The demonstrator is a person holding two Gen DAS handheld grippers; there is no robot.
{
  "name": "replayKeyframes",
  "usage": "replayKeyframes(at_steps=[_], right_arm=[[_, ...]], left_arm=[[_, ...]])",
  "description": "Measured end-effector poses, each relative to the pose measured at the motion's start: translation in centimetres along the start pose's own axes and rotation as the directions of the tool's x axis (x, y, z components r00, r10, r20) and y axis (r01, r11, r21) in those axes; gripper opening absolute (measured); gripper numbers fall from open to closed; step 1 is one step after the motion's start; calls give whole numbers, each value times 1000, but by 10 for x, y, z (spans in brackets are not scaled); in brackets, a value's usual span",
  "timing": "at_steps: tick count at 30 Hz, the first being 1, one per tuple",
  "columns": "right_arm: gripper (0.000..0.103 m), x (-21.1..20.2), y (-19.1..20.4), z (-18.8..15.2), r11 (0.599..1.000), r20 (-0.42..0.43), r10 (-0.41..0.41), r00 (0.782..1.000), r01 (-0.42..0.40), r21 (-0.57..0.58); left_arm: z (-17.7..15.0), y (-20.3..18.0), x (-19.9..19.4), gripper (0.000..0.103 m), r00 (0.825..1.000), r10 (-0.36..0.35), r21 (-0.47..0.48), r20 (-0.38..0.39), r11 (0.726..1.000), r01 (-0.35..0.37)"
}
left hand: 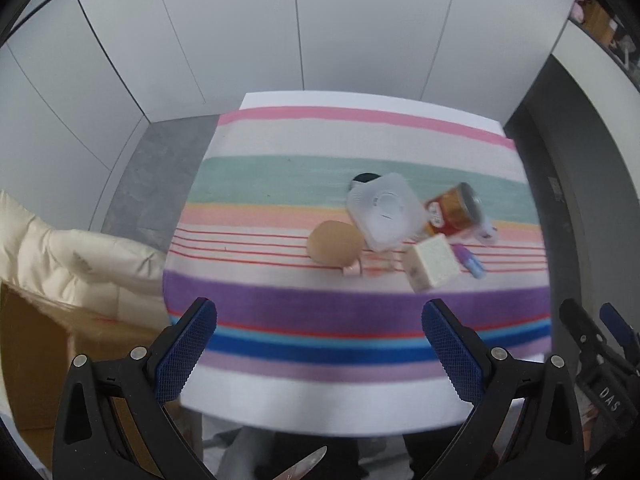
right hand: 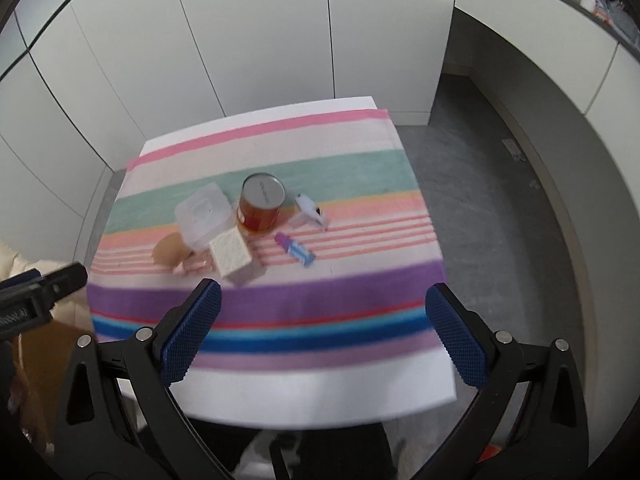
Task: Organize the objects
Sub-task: 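Grasp the beige egg sponge with the left tool while the right grasps the white printed box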
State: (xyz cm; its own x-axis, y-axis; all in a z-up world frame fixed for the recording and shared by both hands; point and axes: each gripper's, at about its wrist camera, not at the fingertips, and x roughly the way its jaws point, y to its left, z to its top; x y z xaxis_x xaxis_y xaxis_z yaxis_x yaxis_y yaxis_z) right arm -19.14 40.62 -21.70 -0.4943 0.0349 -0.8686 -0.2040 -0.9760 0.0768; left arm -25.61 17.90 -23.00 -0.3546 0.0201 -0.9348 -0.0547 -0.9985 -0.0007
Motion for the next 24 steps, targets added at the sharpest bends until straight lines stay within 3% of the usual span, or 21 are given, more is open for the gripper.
replayKeyframes(at_steps=[6,9,15,19,20,21,24], right_arm=[[100,74,-7,3,991,-71,129,989,-127,42],[100,96,-4,-4,982,-59,186,981,-183,52],[99,118,44,-15,968,-36,221,975,-224,-110],[81,143,81,-12,962,-53,180,982,-187,-196],[67,152,88,-10,961,-69,173,983,-184,-208],[45,158,91,-10,959,-83,176,981,-189,-212],[45,164,91,-10,962,-83,169,982,-182,-203]], left_arm=[[-1,1,59,102,998,-44,12,-38,999,44],[-6,5,83,102,997,-46,13,-67,999,46],[-3,22,121,102,995,-55,-22,-87,998,53],[4,27,129,102,989,-122,-41,-78,992,119],[7,26,131,102,987,-143,-34,-78,990,140],[9,24,134,102,984,-160,-26,-81,987,158],[19,15,148,102,976,-191,-8,-104,982,191]])
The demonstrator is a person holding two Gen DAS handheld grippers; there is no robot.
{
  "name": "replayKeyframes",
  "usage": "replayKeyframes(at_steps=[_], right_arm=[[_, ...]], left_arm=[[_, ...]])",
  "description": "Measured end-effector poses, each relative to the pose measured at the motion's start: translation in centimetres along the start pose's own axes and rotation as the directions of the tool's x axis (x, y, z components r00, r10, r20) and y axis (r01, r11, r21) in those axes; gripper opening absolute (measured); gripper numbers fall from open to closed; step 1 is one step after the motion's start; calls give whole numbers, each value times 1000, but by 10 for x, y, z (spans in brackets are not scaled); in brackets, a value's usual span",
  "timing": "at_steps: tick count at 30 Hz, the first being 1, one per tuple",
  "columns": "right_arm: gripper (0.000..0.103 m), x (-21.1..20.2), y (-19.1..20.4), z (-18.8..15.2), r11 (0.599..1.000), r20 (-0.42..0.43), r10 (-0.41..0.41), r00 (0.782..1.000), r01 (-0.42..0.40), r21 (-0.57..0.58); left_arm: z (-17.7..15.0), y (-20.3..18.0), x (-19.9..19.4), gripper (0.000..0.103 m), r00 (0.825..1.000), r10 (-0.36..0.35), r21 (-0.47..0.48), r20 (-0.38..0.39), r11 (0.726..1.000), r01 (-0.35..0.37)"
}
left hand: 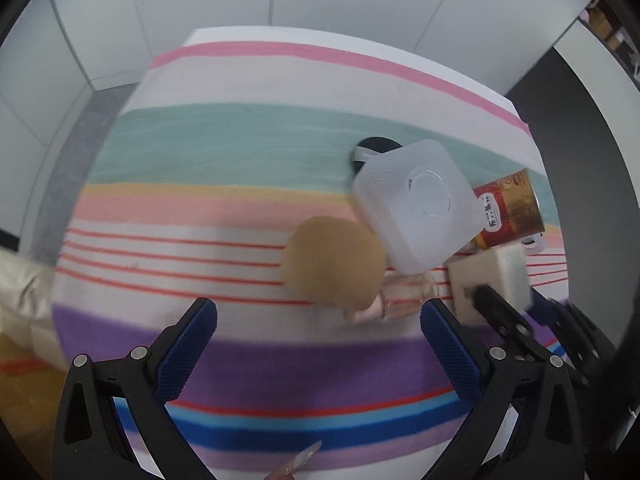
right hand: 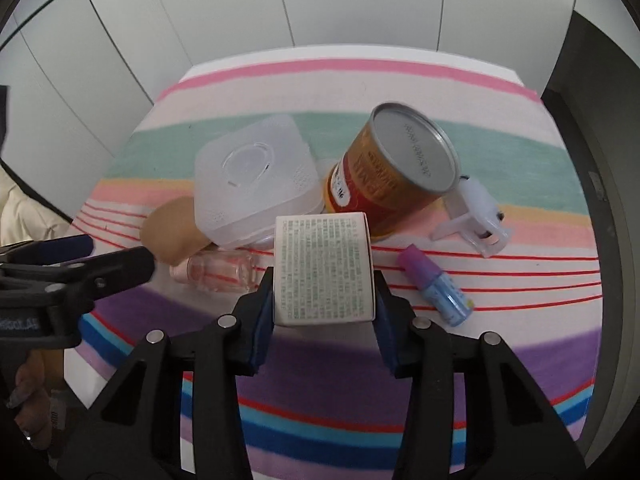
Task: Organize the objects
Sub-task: 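Grasp the beige egg sponge with the left tool while the right grasps the white printed box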
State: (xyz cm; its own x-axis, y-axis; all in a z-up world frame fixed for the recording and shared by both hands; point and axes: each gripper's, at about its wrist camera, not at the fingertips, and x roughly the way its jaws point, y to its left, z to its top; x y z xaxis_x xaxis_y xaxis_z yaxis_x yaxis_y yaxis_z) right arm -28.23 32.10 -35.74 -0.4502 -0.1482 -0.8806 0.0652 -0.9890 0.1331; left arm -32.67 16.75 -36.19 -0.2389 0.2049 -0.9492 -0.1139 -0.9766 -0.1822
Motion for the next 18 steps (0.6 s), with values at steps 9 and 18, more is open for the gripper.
replayKeyframes(at_steps=[9,18], right_arm=[[45,-55,-41,-25,991,46,-1,999,-5,132],[45,-71,-43,-27,994,32,-39,999,35,108]], left_arm=[[20,-7,45,86,994,105,16,-33,994,-104],[14,-36,42,20,995,95,83,0,992,-95]])
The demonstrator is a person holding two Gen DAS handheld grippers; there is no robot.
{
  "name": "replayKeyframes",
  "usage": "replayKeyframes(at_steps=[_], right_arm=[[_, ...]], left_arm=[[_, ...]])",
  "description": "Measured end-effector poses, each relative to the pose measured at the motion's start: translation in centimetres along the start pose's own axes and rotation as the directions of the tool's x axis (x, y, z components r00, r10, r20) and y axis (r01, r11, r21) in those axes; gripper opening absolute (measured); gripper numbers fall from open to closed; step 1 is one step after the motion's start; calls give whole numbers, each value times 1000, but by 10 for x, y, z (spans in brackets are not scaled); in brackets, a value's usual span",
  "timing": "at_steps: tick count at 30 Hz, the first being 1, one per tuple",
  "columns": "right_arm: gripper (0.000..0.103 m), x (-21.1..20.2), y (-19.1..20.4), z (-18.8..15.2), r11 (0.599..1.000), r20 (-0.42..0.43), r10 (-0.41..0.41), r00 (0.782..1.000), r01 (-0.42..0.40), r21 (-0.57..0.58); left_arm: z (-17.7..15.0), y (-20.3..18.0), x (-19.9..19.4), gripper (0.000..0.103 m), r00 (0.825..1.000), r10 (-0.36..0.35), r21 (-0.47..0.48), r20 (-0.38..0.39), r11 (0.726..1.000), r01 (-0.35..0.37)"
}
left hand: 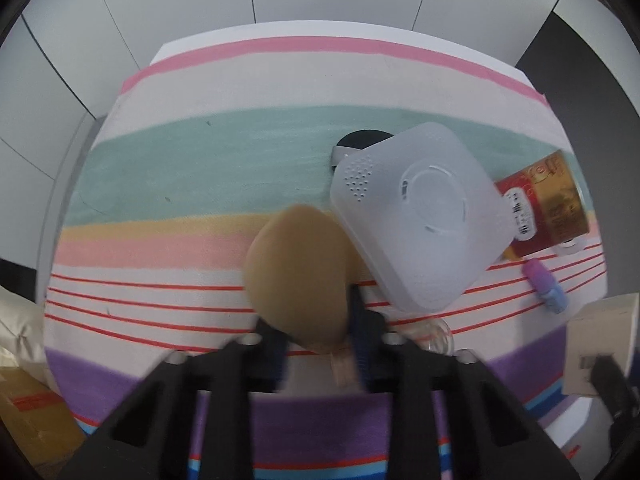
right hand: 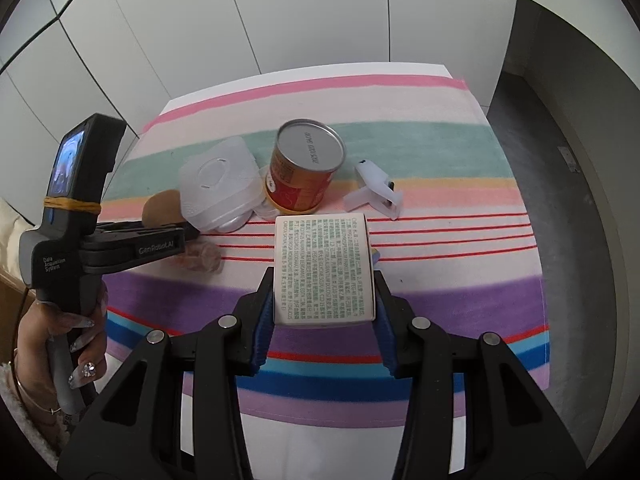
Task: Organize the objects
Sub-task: 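Grasp the beige egg sponge with the left tool while the right grasps the white printed box, then lift the sponge and white box and carry both toward the cardboard box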
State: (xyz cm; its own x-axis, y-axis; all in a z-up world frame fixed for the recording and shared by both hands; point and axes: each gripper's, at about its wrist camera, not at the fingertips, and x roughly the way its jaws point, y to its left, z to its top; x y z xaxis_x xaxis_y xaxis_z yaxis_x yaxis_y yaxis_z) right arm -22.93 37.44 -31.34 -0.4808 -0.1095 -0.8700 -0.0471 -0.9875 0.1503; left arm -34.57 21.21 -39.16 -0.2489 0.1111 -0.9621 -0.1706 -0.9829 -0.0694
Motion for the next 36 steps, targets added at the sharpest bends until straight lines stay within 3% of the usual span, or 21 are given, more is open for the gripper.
replayKeyframes(at_steps=[10,18,28,36], right_arm=[[45,-10,0,1,1000,2,-12,1000,12,16],[45,-29,0,11,1000,16,-22,1000,22,20],[45,-105,5,61,998,72,-63,995,62,19],[45,-198,20,103,995,161,-101,982,103,-6]], left_arm=[[-1,8,-24,15,999,29,-3,30,1000,-29],[-5,12,-79,15,996,33,-7,87,999,-32],[-1,12,-184,15,982,25,-23,186,1000,-21],[6,6,-311,15,939,43,-19,342,999,-39]])
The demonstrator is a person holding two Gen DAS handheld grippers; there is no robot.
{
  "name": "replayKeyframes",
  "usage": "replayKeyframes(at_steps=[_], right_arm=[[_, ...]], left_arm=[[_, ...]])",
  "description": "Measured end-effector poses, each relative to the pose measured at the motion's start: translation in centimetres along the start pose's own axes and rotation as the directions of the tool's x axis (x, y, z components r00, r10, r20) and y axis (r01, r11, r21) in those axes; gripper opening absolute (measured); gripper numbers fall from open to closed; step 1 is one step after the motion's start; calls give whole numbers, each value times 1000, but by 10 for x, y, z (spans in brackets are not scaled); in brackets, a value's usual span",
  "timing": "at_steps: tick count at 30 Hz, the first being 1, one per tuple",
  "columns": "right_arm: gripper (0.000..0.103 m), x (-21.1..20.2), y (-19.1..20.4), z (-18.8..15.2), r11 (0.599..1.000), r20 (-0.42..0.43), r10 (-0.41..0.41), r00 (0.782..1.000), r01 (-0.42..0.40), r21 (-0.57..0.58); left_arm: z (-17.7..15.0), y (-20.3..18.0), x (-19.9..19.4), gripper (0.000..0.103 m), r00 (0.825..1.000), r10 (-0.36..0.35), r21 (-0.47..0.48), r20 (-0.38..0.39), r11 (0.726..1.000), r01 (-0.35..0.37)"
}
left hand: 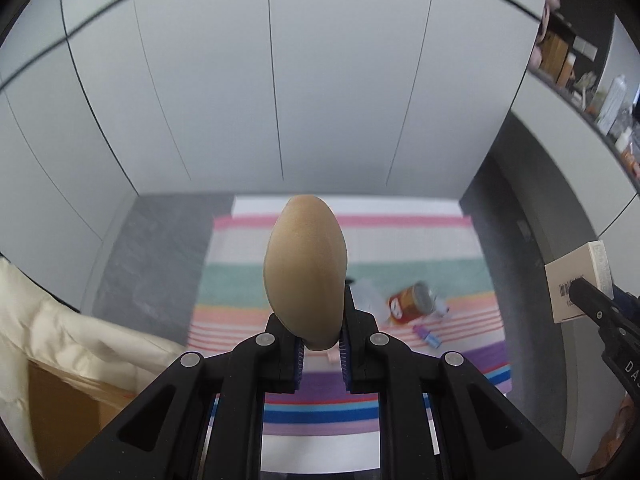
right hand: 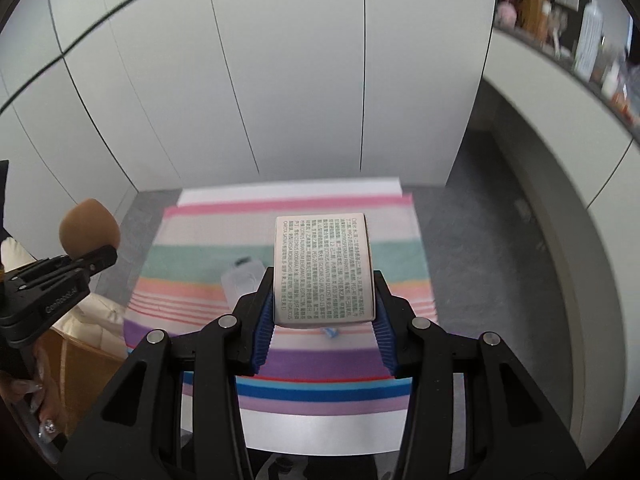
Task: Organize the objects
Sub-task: 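Lift the sponge and white box and carry both toward the cardboard box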
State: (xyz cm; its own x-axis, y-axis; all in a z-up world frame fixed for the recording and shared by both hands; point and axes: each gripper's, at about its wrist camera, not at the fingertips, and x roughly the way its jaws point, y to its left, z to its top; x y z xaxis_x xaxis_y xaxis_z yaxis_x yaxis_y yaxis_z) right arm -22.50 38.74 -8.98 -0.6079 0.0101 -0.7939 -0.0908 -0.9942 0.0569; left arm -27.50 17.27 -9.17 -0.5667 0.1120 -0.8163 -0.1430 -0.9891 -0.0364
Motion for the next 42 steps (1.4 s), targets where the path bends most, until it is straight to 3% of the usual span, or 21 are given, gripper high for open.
replayKeyframes(at_steps=[7,13,37,42], right_arm=[[45,-75,5,36,1000,80,30,996,-30,-3],[45,-109,10,45,1000,122,31,992,-31,-6],[45,-147,6,21,1000,140,12,990,-11,-4],[45,-149,3,9,1000,127,3,992,-2,-8]], left_arm=[[22,6,-72,15,999,-18,-17,47,1000,18],[22,6,-104,15,997,-21,-11,69,1000,22],[-12,-31,-136,15,997,-43,43,67,998,40],[-22,-35,-149,15,995,-18,55,94,998,13]])
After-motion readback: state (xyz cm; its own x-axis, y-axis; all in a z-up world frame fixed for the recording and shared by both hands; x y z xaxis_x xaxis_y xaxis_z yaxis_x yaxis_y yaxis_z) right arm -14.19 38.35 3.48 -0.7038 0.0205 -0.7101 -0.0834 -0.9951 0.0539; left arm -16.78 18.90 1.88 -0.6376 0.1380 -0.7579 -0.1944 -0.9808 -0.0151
